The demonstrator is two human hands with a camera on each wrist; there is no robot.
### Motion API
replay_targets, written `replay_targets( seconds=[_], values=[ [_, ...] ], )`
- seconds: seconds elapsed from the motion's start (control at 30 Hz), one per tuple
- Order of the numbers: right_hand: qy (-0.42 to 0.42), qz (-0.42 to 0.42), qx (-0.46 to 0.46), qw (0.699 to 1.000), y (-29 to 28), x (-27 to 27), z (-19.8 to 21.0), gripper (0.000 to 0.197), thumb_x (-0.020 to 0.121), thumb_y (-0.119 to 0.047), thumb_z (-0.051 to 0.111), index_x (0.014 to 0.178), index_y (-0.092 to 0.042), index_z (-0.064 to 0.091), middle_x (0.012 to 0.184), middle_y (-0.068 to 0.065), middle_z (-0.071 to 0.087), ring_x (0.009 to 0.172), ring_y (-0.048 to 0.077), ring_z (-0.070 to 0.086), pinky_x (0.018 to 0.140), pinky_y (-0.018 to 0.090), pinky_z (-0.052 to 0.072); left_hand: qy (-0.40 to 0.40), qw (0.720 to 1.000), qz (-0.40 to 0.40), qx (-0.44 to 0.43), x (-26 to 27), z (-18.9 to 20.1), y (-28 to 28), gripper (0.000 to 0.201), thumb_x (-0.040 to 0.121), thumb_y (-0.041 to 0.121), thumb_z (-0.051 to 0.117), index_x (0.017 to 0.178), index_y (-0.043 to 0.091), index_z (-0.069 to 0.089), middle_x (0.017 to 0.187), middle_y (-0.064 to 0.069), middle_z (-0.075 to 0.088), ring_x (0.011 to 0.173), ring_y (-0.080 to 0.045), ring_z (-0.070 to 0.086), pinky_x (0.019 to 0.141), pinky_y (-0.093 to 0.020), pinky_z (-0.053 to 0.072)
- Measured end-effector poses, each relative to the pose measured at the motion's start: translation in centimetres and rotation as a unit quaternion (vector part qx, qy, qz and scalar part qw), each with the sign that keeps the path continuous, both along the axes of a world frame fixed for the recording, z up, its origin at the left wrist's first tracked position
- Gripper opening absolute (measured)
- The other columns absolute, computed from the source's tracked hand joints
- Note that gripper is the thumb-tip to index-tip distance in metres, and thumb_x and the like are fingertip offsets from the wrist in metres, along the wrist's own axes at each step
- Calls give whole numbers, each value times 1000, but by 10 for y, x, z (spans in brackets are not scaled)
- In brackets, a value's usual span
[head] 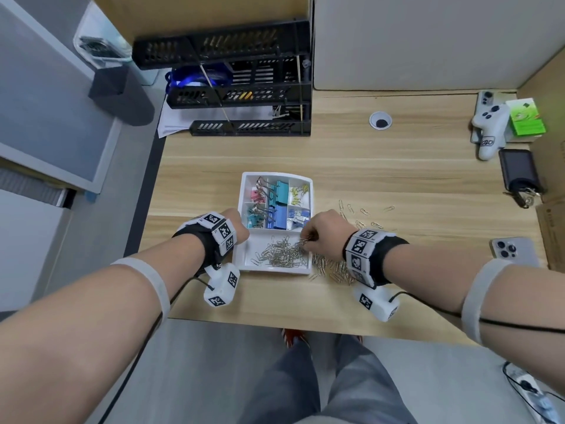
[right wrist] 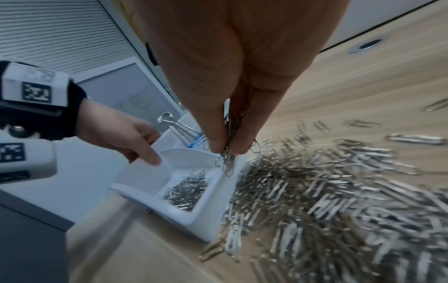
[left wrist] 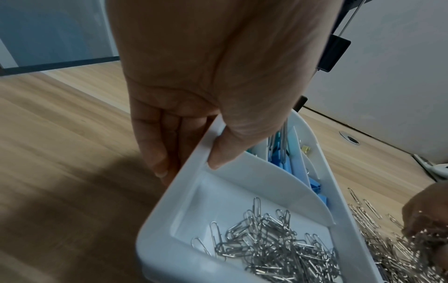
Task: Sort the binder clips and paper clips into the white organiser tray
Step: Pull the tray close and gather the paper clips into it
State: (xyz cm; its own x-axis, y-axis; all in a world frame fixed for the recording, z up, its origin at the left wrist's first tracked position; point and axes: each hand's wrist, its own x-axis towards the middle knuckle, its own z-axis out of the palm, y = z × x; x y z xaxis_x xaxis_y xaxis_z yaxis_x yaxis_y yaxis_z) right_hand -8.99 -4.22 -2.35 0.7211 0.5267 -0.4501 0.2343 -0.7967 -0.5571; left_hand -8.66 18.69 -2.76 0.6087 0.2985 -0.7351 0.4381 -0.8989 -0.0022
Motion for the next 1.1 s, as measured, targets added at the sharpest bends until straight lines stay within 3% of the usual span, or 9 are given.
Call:
replay_targets(
  seconds=[0.23, 0.37, 0.57, 0.63, 0.73, 0.8, 0.87, 0.97, 1.1],
  values=[
    [32, 24, 3, 999, 36, -21, -20, 23, 87, -21, 72, 110, -15, 74, 106, 1, 72, 97, 18, 67, 89, 30, 55, -4, 1000, 0, -9, 0, 0, -1, 11, 89, 7, 51, 79, 6, 48, 74, -9, 52, 68, -26, 56, 53, -28, 41],
    [-10, 58, -4, 998, 29, -20, -13, 27, 91, -24, 66, 117, -22, 72, 111, -4, 73, 100, 16, 67, 89, 27, 53, -7, 1000, 5, -16, 1, -1, 0, 10, 87, 5, 51, 78, 6, 48, 74, -9, 52, 67, -27, 56, 56, -29, 43],
    [-66, -10, 25, 997, -14, 2, -7, 21, 88, -24, 61, 107, -24, 72, 94, -8, 70, 84, 11, 65, 79, 30, 58, -9, 1000, 4, -17, 0, -3, 2, 5, 86, 8, 52, 82, 6, 52, 77, -10, 56, 71, -27, 60, 60, -30, 47],
    [-73, -40, -18, 996, -38, 11, -8, 43, 83, -36, 70, 123, -26, 61, 107, -9, 59, 94, 11, 60, 83, 29, 56, -6, 1000, -2, -18, 0, -3, 2, 5, 87, 9, 52, 83, 6, 52, 79, -11, 57, 74, -28, 62, 61, -31, 49],
    [-30, -22, -175, 984, -84, 16, -17, 106, 51, -57, 87, 141, -35, 35, 127, -1, 40, 115, 19, 45, 91, 40, 52, -4, 1000, -11, -18, 1, -3, 2, 8, 88, 10, 53, 82, 6, 51, 78, -9, 56, 72, -27, 60, 56, -28, 44],
    [-16, 8, -239, 971, -104, 11, -24, 127, 36, -60, 90, 142, -37, 25, 130, 3, 34, 119, 25, 39, 89, 47, 53, -2, 1000, -14, -15, 2, -3, 2, 10, 89, 10, 52, 81, 5, 50, 77, -9, 56, 71, -25, 58, 54, -27, 42],
    [-14, 19, -251, 968, -110, 3, -31, 135, 32, -59, 91, 145, -37, 19, 132, 5, 32, 120, 27, 36, 89, 49, 53, 0, 1000, -18, -10, 3, -4, 3, 9, 89, 11, 52, 82, 4, 50, 75, -8, 54, 69, -24, 56, 53, -26, 40],
    [-17, 8, -222, 975, -100, -7, -40, 132, 39, -53, 93, 148, -36, 20, 134, 5, 31, 120, 27, 35, 96, 48, 48, -1, 1000, -22, -4, 3, -6, 2, 8, 89, 11, 52, 85, 4, 51, 72, -7, 51, 70, -25, 55, 52, -26, 38],
    [-12, -25, -137, 990, -82, -12, -51, 110, 57, -43, 90, 148, -35, 28, 133, 3, 35, 119, 24, 37, 105, 45, 42, -4, 1000, -23, -2, 3, -8, 3, 18, 89, 12, 54, 100, -2, 59, 75, -10, 56, 79, -29, 62, 53, -26, 38]
  ],
)
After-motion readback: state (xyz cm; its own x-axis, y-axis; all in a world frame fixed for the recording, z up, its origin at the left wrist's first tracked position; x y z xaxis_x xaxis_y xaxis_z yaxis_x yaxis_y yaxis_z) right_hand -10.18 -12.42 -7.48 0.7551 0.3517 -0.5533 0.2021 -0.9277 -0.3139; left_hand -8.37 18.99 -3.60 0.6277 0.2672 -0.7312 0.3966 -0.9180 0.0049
